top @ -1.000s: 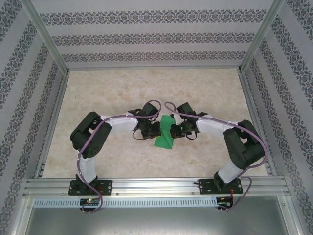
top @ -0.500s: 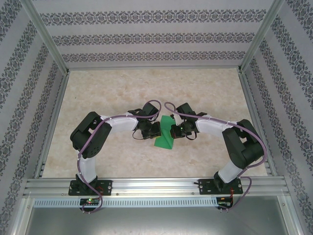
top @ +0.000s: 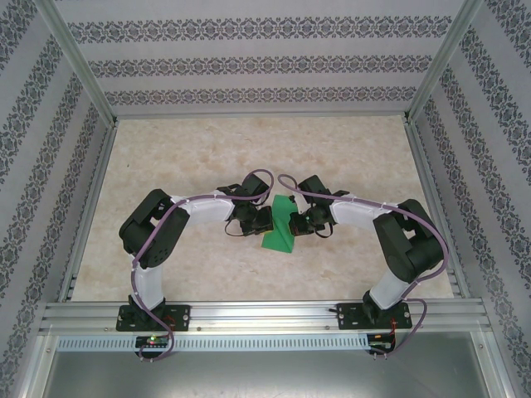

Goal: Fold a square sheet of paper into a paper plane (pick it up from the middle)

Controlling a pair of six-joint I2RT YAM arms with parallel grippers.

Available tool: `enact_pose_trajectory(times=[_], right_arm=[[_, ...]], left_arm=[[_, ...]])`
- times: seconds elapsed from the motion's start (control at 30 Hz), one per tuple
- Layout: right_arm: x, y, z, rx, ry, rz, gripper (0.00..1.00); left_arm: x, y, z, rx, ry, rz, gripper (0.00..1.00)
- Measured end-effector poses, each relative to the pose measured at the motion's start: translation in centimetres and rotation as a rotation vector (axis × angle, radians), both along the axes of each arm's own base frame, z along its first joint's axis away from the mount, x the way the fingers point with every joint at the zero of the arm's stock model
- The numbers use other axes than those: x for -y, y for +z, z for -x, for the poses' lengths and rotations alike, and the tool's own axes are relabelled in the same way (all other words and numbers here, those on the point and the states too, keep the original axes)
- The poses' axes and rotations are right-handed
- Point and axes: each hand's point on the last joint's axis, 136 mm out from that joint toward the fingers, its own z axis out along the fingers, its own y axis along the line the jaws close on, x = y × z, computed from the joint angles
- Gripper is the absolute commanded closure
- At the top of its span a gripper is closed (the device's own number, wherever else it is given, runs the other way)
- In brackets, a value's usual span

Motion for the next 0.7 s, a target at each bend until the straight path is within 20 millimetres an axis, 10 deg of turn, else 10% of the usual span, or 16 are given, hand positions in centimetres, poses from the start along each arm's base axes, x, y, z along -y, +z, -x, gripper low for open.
enact_pose_trajectory(times=[0.7], right_arm=[[-0.23, -0.03, 0.03, -0.004, 0.011, 0.004, 0.98]], left_arm=[[0.05, 0.03, -0.11, 0.005, -0.008, -0.006, 1.0]])
